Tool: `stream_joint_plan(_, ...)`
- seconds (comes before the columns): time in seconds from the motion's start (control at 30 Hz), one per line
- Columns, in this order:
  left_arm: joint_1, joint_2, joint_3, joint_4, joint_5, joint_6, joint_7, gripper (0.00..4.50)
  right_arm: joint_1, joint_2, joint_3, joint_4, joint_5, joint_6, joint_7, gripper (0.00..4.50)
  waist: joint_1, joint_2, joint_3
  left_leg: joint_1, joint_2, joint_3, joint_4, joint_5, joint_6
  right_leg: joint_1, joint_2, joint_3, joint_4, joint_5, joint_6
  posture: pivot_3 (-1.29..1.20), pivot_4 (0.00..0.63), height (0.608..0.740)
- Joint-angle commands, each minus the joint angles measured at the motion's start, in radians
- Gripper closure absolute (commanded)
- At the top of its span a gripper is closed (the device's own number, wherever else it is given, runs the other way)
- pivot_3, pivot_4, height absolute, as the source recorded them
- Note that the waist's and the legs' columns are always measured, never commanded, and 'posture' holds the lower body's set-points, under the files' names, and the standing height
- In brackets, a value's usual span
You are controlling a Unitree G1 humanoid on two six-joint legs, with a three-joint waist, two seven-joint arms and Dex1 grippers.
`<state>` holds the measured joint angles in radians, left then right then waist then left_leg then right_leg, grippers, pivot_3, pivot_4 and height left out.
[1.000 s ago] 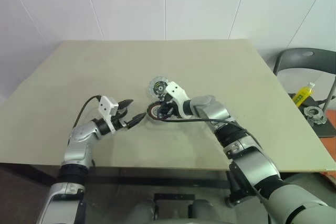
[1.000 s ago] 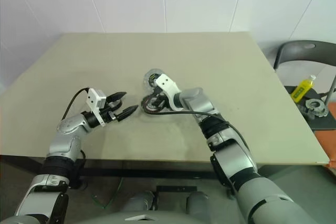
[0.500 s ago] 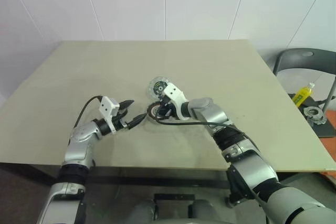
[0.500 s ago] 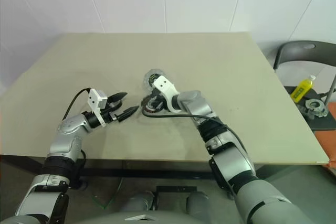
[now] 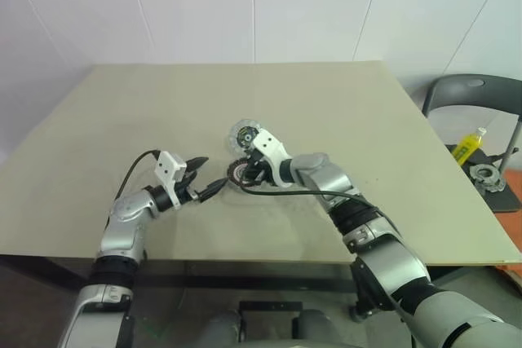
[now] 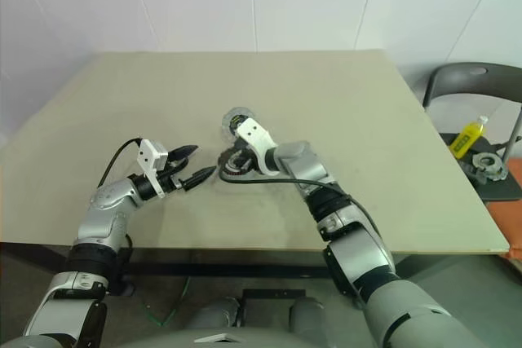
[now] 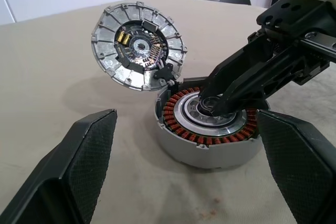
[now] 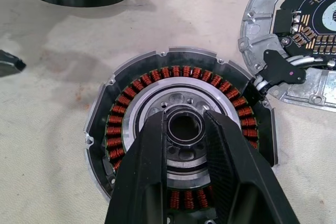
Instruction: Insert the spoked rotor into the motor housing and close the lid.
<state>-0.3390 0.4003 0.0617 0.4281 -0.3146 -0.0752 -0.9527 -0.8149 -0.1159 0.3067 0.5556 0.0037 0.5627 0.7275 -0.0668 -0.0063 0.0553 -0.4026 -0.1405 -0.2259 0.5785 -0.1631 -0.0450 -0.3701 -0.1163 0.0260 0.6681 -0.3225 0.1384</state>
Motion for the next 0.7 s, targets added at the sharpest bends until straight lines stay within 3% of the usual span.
stream_joint_plan(0.03, -0.002, 0.0, 0.008, -0.026, -0.004, -0.011, 0.002, 0.0, -0.002, 0.011, -0.009, -0.002, 0.003, 0.003, -0.005, 3.84, -0.003, 0.0, 0.0, 0.0, 0.0, 0.0, 0.0, 0.0, 0.0, 0.0, 0.0, 0.0, 0.0, 0.0, 0.0, 0.0, 0.0, 0.74)
stream_joint_plan(0.7, 0.007, -0.001, 0.005, -0.063, -0.006, 0.016, 0.013, 0.0, -0.008, 0.028, -0.03, 0.009, 0.007, -0.015, -0.023, 3.84, -0.004, 0.0, 0.0, 0.001, 0.0, 0.0, 0.0, 0.0, 0.0, 0.0, 0.0, 0.0, 0.001, 0.0, 0.0, 0.0, 0.0, 0.74)
